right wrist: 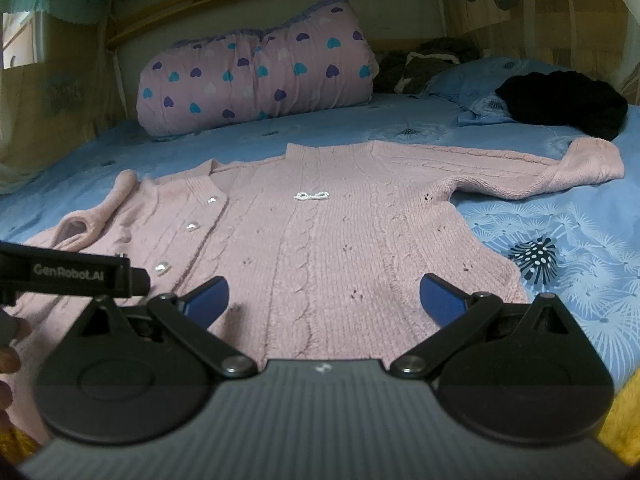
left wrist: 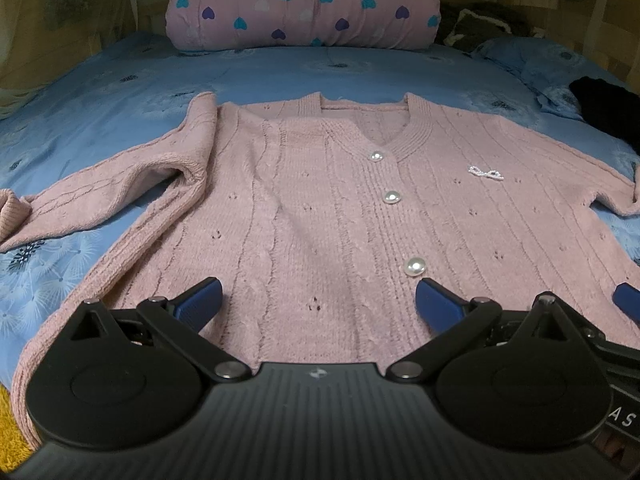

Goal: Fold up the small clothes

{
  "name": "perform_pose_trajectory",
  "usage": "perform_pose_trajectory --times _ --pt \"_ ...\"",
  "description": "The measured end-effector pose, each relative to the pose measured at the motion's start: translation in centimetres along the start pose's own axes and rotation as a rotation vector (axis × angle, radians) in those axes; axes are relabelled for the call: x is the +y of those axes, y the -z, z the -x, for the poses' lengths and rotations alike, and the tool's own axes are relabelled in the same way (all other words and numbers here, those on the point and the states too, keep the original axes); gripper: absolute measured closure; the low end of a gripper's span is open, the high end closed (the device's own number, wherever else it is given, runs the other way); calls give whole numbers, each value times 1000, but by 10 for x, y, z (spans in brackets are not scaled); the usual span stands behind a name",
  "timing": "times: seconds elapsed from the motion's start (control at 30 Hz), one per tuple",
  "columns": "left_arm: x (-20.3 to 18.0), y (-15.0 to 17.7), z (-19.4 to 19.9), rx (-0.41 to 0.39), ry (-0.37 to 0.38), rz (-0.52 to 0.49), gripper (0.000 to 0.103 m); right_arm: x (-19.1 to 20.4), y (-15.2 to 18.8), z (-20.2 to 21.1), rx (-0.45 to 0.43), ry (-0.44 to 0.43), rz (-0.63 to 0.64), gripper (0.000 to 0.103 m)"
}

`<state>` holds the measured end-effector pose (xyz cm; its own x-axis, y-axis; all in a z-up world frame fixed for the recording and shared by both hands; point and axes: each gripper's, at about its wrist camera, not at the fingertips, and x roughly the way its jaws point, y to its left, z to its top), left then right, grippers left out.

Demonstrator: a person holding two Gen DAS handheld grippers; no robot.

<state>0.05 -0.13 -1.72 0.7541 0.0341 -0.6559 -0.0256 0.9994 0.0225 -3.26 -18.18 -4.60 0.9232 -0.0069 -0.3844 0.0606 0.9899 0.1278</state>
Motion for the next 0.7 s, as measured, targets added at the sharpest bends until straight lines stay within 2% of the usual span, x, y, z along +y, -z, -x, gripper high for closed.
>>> perform_pose_trajectory --times 0.7 --pt "-1 -7 6 -9 11 7 0 1 0 0 -1 2 3 0"
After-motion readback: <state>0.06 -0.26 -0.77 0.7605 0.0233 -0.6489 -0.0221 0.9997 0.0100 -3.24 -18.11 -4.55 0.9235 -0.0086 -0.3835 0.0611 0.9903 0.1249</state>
